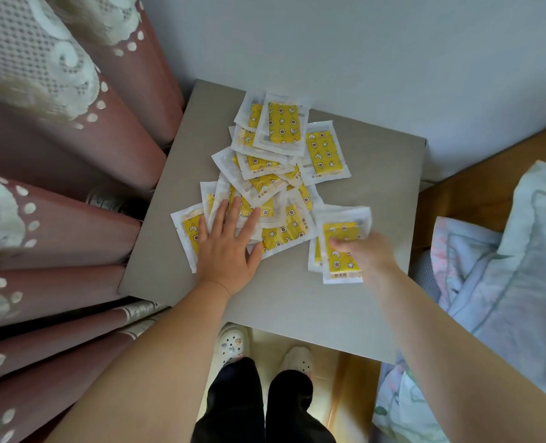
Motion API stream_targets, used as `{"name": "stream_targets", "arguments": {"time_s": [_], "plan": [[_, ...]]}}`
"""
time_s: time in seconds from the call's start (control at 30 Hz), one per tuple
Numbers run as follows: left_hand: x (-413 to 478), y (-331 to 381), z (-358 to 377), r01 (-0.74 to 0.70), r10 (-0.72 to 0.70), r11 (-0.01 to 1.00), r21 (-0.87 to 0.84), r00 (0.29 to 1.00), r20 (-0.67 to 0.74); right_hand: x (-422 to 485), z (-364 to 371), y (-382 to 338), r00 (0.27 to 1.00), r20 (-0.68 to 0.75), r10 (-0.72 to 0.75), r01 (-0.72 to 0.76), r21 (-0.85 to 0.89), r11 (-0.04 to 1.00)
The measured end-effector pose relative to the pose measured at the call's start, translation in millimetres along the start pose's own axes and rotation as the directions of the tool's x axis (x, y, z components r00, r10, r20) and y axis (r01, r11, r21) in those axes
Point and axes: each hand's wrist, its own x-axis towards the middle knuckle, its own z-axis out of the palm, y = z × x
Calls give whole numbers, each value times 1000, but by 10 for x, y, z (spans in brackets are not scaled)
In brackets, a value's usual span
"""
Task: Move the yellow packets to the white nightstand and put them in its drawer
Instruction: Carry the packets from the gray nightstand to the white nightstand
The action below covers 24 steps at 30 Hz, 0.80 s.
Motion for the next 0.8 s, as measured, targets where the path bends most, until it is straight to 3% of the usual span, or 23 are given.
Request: {"name": "stream_targets", "arguments": {"time_s": [0.1,0.3,0.37,0.43,0.53,0.6,0.63,0.8], "plan": [[-10,7,-12,-17,16,999,29,999,36,-61,27,106,978,-202,-45,66,97,993],[-101,-94,-187,-263,256,965,13,949,185,-219,281,92,984,-165,-58,65,37,997],[-168,-123,-304,-111,112,994,-17,986,123,-240,289,66,985,-157,-77,71,-41,997],[-203,-154,-409,237,-231,960,-149,971,54,-253,253,74,986,-139,-91,79,-93,993],[-184,-175,-542,636,-637,680,-366,759,134,-257,191,104,990,-99,-102,88,-138,987],[-127,-177,-570,748,-738,505,-430,633,234,-261,156,93,991,-75,-106,93,-159,983],[-99,-166,-570,776,-753,469,-422,601,268,-249,141,89,992,-70,-101,91,-143,986],[17,-55,-527,816,-771,450,-362,560,303,-184,87,74,997,-58,-56,58,36,998]]}}
